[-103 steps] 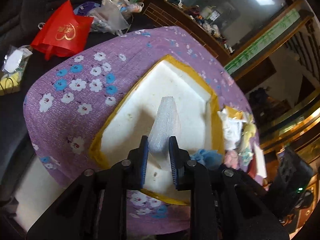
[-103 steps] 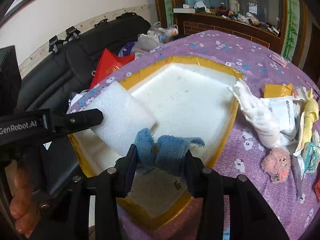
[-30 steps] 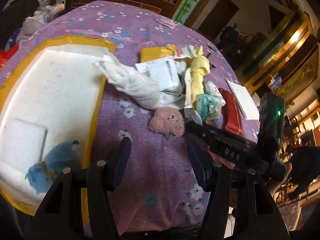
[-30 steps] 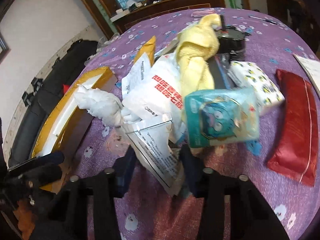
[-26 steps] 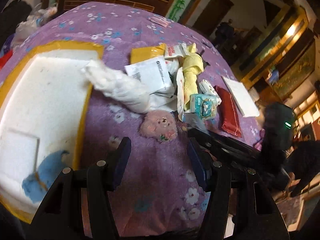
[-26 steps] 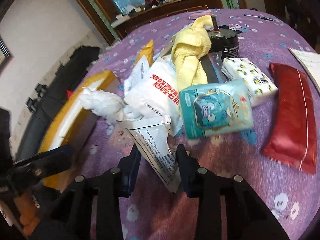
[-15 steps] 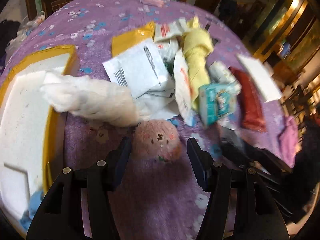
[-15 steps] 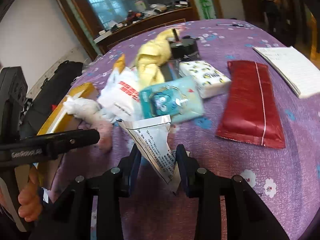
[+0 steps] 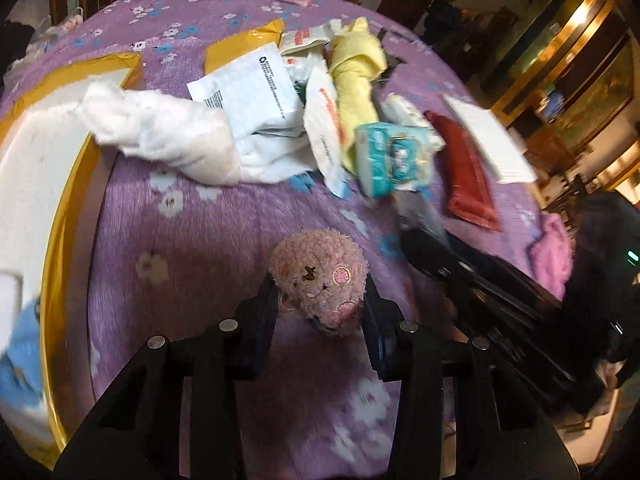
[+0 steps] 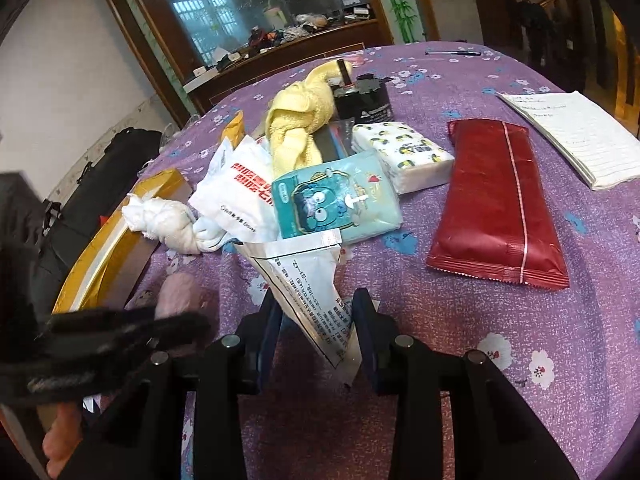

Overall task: Organize soft objects
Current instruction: 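Carry the bear and leaflet over the white tray and release both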

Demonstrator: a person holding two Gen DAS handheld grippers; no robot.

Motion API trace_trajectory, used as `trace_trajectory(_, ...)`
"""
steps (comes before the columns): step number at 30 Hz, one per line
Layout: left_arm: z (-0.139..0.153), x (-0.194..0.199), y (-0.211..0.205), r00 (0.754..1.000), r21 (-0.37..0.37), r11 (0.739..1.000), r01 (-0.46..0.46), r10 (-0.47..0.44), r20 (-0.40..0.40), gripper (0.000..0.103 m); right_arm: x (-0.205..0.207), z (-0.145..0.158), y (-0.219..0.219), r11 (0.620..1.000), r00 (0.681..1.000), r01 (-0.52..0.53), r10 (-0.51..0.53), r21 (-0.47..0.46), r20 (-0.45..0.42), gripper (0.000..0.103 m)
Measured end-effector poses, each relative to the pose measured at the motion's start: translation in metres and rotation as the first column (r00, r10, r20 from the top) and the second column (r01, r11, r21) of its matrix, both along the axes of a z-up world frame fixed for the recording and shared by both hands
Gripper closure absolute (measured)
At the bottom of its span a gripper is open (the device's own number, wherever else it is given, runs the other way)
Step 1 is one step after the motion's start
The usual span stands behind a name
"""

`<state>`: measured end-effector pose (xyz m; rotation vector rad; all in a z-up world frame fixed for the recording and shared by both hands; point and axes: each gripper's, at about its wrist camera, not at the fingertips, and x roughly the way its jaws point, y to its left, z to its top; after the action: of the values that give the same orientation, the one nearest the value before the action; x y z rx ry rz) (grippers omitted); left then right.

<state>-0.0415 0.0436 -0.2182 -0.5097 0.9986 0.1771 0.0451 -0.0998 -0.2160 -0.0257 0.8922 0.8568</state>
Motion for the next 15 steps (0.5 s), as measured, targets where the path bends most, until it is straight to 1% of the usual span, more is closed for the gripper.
trace_trajectory(4,0.012,-0.016,0.002,0.999,-0.018,1.0,-0.01,0.011,0.035,0.065,-0.003,0.002,-0.002,0.999,1.0,-0.02,0.02,0.024,-0.003,0.067)
trace_trajectory(5,0.017,-0.024,0.004,0.998,-0.026,1.0,-0.015,0.016,0.055,0.065,-0.004,0.003,-0.003,0.999,1.0,-0.02,0.021,0.036,-0.012,0.067)
trace_trajectory(8,0.031,-0.043,0.015,0.994,-0.048,0.998,-0.034,0.039,0.099,0.065,-0.012,0.004,-0.004,0.988,0.988,-0.043,0.065,0.15,-0.141,0.067)
trace_trajectory(9,0.036,-0.048,0.019,0.993,-0.054,0.998,-0.041,0.047,0.112,0.065,-0.019,0.008,-0.001,0.983,0.983,-0.055,0.085,0.178,-0.164,0.067)
trace_trajectory(10,0.041,-0.056,0.024,0.99,-0.058,0.997,-0.052,0.059,0.127,0.065,-0.028,0.013,0.004,0.98,0.982,-0.072,0.102,0.187,-0.157,0.067)
trace_trajectory(13,0.056,-0.079,0.042,0.981,-0.067,0.993,-0.093,0.103,0.164,0.065,-0.052,0.029,0.024,0.978,0.985,-0.128,0.145,0.163,-0.093,0.067)
trace_trajectory(15,0.066,-0.096,0.056,0.972,-0.063,0.989,-0.137,0.147,0.182,0.065,-0.065,0.037,0.039,0.969,0.976,-0.18,0.197,0.171,-0.091,0.067)
